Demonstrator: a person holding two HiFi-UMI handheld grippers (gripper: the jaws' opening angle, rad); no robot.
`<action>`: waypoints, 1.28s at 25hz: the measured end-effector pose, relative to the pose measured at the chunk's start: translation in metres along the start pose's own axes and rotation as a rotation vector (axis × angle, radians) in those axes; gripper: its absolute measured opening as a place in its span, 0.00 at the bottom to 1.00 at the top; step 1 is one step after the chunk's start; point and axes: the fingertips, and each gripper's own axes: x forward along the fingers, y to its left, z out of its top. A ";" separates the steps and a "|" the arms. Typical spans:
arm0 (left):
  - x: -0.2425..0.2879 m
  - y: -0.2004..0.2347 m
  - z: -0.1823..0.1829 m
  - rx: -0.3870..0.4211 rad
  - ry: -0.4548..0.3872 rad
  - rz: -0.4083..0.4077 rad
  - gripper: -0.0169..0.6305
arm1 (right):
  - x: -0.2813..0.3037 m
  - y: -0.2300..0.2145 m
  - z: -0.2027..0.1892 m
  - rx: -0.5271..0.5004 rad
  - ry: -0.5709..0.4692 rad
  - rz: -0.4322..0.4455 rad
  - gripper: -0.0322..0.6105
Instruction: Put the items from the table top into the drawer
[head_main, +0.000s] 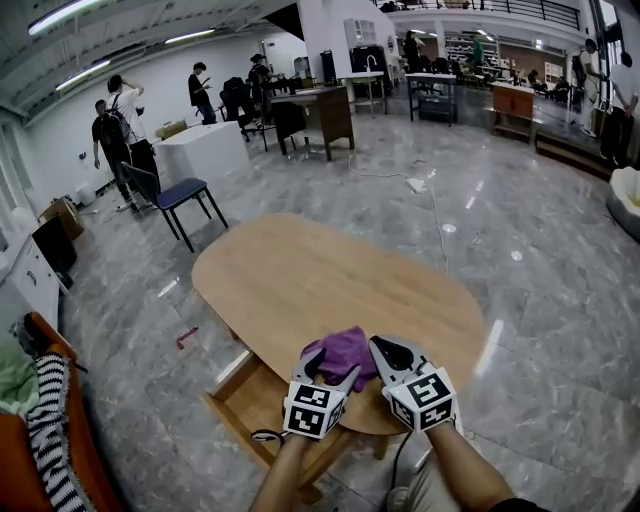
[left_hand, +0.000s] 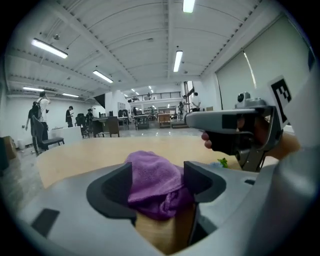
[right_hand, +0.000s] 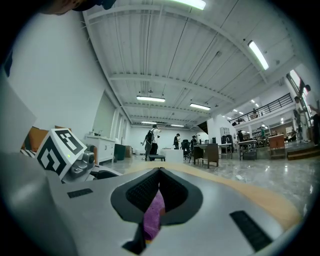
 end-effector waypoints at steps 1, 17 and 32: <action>0.002 0.000 -0.004 0.014 0.029 0.006 0.51 | 0.001 0.000 -0.001 -0.004 0.002 0.001 0.08; 0.002 0.001 -0.024 0.163 0.120 0.053 0.12 | 0.002 0.001 -0.008 -0.026 0.025 -0.009 0.08; -0.039 0.019 -0.013 0.113 0.061 0.095 0.11 | 0.002 0.031 -0.001 -0.065 0.024 0.035 0.08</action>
